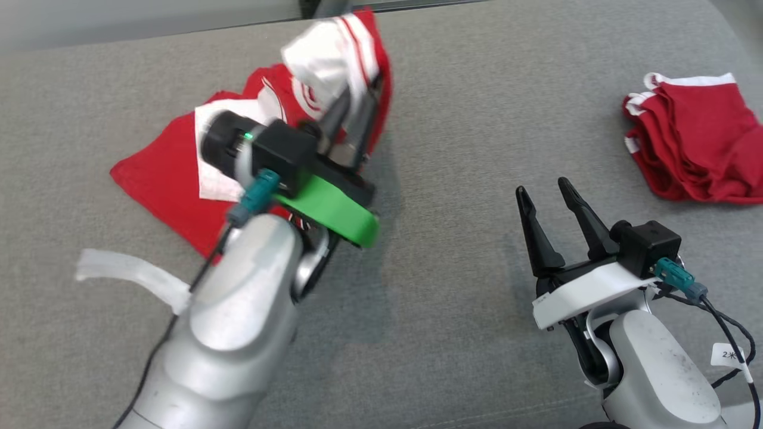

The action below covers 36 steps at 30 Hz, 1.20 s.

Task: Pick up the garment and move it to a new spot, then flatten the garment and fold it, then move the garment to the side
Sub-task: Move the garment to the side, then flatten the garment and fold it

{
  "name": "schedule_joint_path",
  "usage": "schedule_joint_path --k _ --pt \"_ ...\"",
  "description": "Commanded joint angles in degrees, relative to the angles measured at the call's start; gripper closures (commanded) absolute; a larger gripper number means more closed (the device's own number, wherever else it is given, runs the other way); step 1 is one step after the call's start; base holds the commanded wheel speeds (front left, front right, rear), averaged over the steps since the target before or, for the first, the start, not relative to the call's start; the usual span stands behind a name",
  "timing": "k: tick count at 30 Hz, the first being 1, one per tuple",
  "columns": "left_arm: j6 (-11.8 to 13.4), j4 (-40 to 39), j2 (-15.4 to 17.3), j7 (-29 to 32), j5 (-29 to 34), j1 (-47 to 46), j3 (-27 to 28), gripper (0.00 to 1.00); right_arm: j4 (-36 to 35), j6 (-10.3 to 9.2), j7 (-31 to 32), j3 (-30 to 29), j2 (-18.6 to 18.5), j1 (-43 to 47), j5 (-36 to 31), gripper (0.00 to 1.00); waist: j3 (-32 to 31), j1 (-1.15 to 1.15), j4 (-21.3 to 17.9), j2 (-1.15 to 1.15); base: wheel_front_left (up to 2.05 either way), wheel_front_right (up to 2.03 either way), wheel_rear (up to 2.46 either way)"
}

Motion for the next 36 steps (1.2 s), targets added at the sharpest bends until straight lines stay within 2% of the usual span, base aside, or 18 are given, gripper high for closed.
schedule_joint_path --k 1,2,3,4,5,8,11,15,16,20,21,28,32,36 --pt "0.04 0.43 0.13 -0.02 -1.61 1.61 -4.13 1.00 0.30 -0.08 -0.15 -0.25 0.14 0.74 0.17 0.00 -2.16 0.00 -5.16 0.00 0.00 0.00 0.00" --pt "0.38 1.84 0.19 -0.02 -2.28 2.30 -6.71 1.00 0.52 -0.08 -0.15 -0.51 0.19 0.86 0.19 0.00 -2.17 0.00 -5.57 0.00 0.00 0.00 0.00" --pt "0.57 3.48 0.27 -0.02 -2.56 2.91 -9.07 0.78 0.66 -0.08 -0.15 -0.64 0.24 0.96 0.16 0.00 -2.22 0.00 -5.90 0.00 0.00 0.00 0.00" --pt "1.05 4.83 0.30 -0.02 -3.66 3.53 -10.58 0.47 0.71 -0.08 -0.16 -0.72 0.23 0.96 0.11 0.00 -2.23 0.00 -6.16 0.00 0.00 0.00 0.00" --pt "1.29 6.73 0.28 -0.02 -4.25 4.17 -12.13 0.00 0.79 -0.08 -0.16 -0.83 0.20 1.01 0.07 0.00 -2.30 0.00 -6.28 0.00 0.00 0.00 0.00" --pt "2.20 11.38 0.12 -0.03 -6.07 6.68 -15.01 0.00 1.00 -0.08 -0.16 -1.53 0.03 1.40 -0.12 0.00 -2.76 0.00 -6.01 0.00 0.00 0.00 0.00" --pt "3.77 14.35 0.19 -0.02 -7.40 9.63 -14.97 0.00 0.73 -0.08 -0.16 -2.42 0.06 1.50 -0.71 0.00 -3.55 0.00 -4.84 0.00 0.00 0.00 0.00" --pt "6.60 13.68 0.17 -0.02 -6.89 13.41 -10.65 0.00 0.18 -0.08 -0.16 -2.13 -0.12 1.25 -1.11 0.00 -4.78 0.00 -2.41 0.00 0.00 0.00 0.00" --pt "6.60 13.68 0.17 -0.02 -6.89 13.41 -10.65 0.00 0.18 -0.08 -0.16 -2.13 -0.12 1.25 -1.11 0.00 -4.78 0.00 -2.41 0.00 0.00 0.00 0.00" --pt "8.68 10.71 1.01 -0.02 -5.48 18.19 -4.35 0.00 0.65 -0.08 -0.16 0.94 -0.52 0.24 -1.32 0.00 -5.92 0.00 0.71 0.00 0.00 0.00 0.00" --pt "9.04 8.49 1.01 -0.03 -4.04 21.26 -0.49 0.00 1.67 -0.08 -0.16 3.67 -1.13 -1.33 -1.12 0.00 -5.92 0.00 3.68 0.00 0.00 0.00 0.00" --pt "8.29 4.32 0.32 -0.02 -1.88 25.81 5.82 0.00 7.47 -0.08 -0.16 11.70 -3.66 -9.45 -0.28 0.00 -2.69 0.00 11.55 0.00 0.00 0.00 0.00" --pt "7.59 2.91 0.05 -0.02 -1.92 26.29 5.77 0.00 12.72 -0.08 -0.16 14.32 -5.85 -15.29 -0.08 0.00 -0.23 0.00 16.29 0.00 0.00 0.00 0.00" --pt "8.41 1.18 0.02 -0.02 -4.67 25.78 3.63 0.00 18.99 -0.08 0.06 16.63 -8.62 -21.64 -0.15 0.00 2.18 0.00 20.22 0.00 0.00 0.00 0.00"
